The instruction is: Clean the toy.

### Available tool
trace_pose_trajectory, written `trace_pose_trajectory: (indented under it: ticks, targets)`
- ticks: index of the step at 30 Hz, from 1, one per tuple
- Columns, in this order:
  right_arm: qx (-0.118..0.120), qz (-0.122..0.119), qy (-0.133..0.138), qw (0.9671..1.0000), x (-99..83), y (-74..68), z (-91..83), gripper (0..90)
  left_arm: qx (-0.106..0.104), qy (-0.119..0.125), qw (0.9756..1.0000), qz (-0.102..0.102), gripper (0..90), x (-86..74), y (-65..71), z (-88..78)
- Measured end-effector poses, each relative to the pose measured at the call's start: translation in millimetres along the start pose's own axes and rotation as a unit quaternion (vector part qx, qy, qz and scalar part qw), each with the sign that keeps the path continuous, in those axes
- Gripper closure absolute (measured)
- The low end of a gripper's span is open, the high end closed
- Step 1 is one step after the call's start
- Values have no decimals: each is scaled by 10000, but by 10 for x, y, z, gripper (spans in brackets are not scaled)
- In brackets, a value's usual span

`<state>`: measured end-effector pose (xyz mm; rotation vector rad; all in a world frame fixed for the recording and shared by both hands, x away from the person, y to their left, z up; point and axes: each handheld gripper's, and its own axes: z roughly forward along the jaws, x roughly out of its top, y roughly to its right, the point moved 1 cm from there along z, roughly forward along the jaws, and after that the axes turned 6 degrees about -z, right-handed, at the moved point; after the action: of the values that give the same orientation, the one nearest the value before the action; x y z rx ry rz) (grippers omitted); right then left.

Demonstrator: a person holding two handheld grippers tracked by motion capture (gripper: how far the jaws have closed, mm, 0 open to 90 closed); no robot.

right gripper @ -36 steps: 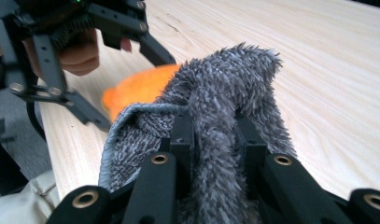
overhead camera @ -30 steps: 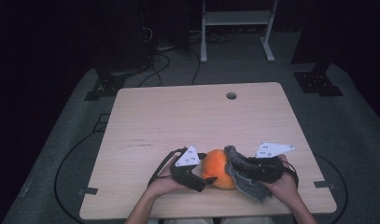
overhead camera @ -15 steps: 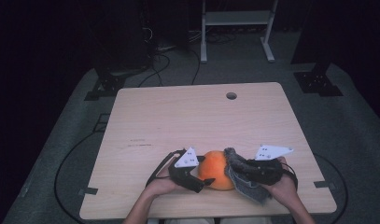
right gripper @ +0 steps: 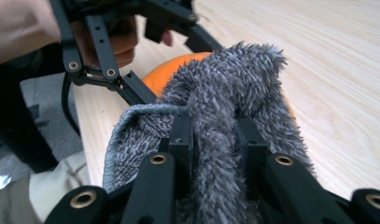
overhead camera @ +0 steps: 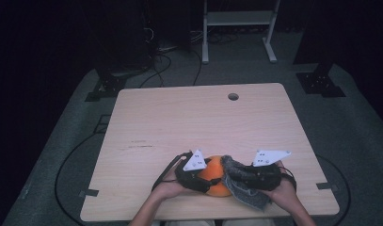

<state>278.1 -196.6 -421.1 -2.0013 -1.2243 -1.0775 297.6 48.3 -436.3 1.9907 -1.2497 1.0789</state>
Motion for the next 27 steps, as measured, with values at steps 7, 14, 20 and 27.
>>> trace_pose_trajectory:
  ticks: [7,14,20,27]
  targets:
    - [-666,202,425,9967,85,18,29,724,470,312,9981,265,297,23,7,-19]
    - [-947,381,397,9940,-68,56,121,718,382,111,9990,-213,271,-146,-225,-155]
    - [-1084,767,251,9908,-240,169,88,720,314,71,9985,-444,266,-224,-301,-192]
    - [-827,682,323,9937,-187,108,127,718,240,-44,9984,-509,261,-277,-340,-228]
